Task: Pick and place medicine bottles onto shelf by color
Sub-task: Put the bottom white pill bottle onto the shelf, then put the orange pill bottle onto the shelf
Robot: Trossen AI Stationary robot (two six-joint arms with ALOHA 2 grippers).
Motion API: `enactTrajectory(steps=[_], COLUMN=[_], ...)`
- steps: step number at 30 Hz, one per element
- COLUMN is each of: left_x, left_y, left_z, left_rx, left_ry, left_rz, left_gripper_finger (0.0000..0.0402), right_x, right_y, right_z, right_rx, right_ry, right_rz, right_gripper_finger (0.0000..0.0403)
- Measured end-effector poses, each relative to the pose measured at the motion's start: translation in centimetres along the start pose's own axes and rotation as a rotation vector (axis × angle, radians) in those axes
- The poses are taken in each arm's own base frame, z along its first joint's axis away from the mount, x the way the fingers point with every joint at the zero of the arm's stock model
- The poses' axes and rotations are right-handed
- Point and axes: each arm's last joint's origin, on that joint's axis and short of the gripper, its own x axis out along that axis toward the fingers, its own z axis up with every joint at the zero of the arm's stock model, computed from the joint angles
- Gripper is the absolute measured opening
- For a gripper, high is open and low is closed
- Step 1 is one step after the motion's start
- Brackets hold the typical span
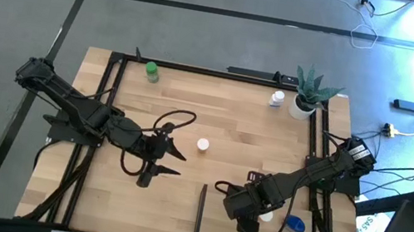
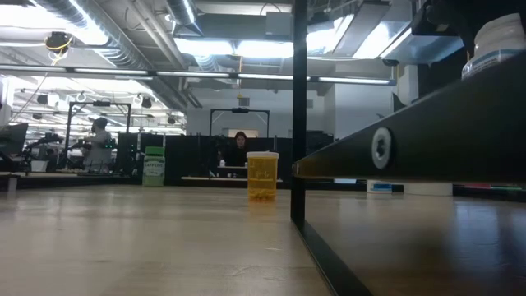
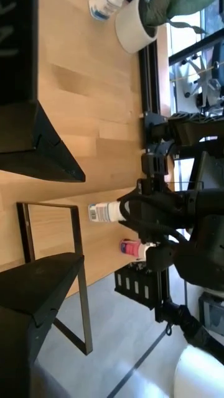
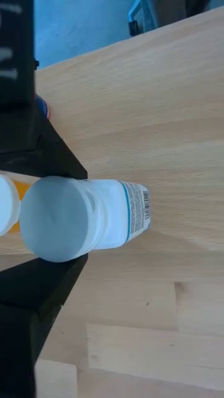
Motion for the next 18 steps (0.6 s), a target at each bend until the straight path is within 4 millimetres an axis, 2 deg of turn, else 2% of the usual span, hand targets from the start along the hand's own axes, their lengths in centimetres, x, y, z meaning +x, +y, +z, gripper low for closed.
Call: enactTrajectory(steps=[8,18], left_x=[0.00,0.00], left_y=[0.00,0.00], left_z=[0.00,0.00], left_rx=[-0.002,-0.003], left_ry=[0.000,0.000], left_rz=[0.000,0.000], left_gripper_finger=[0.0190,0.0190], right_x=[0.00,0.00], right_y=[0.05,0.09], right_z=[0.06,0.11], right_rx=[-0.005,-0.005], right_ry=[-0.006,-0.011], right_rz=[0.005,0.010], right_gripper_finger=[0.0208,0.0202])
